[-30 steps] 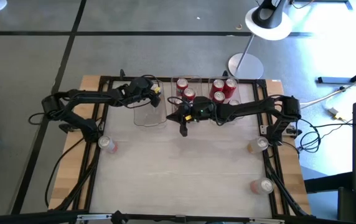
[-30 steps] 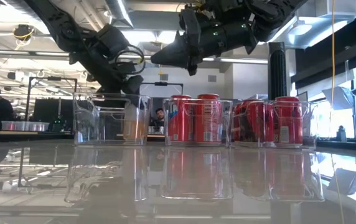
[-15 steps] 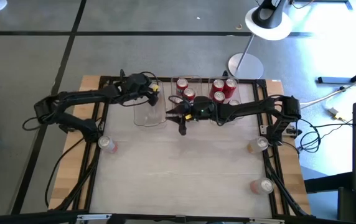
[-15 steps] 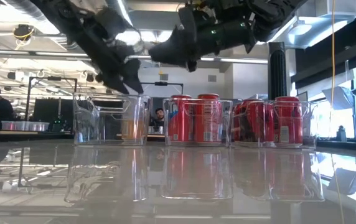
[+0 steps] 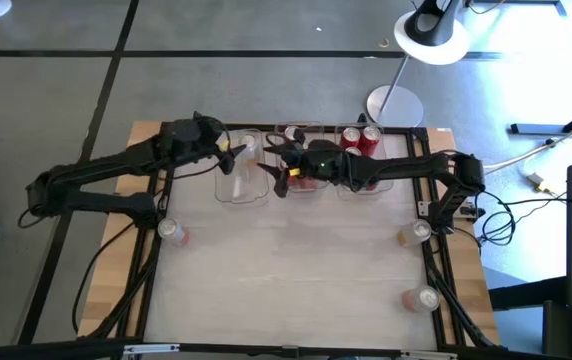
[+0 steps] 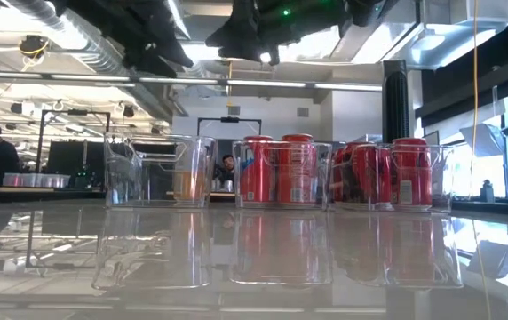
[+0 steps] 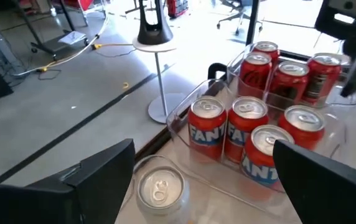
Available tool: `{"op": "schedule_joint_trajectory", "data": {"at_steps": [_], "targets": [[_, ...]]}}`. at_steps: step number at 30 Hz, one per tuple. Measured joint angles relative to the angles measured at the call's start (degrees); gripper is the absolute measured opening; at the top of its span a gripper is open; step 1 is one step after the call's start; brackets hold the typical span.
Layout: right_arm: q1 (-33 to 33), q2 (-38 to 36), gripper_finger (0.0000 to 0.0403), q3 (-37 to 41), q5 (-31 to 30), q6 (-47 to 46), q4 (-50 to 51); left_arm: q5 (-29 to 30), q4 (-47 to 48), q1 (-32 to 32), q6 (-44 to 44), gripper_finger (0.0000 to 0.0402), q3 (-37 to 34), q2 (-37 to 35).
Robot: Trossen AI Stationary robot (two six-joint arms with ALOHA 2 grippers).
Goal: Sort soda cans
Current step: Put the orange white soda can into the left transparent bin
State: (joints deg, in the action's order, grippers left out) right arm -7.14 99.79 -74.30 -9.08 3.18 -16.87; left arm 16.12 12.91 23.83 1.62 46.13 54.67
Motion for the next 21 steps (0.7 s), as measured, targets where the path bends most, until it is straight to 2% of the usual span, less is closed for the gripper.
{"op": "schedule_joint_trajectory", "data": {"at_steps": [5,10,16,18,21], "targets": [[-0.02,0.00,0.0215,-0.11,0.16,-0.13,-3.12,0.00,1.91,-1.30,0.12,0.0366,0.00,-1.11],[1.04,-0.02,0.0214,-0.13,1.30,0.32,-0.43,0.00,2.18,-2.53,0.62,0.0366,-0.02,-0.78],[5.87,-9.80,0.0214,-0.22,-7.98,8.98,13.36,-0.02,4.21,-3.96,1.44,0.0366,-0.04,-0.76],[8.02,-13.48,0.0214,-0.28,-12.38,9.12,18.93,-0.02,4.64,-4.37,1.53,0.0366,-0.04,-0.78],[10.81,-18.12,0.0214,-0.17,-15.72,6.05,30.47,-0.01,5.04,-5.09,2.39,0.0366,-0.04,-0.78]]}}
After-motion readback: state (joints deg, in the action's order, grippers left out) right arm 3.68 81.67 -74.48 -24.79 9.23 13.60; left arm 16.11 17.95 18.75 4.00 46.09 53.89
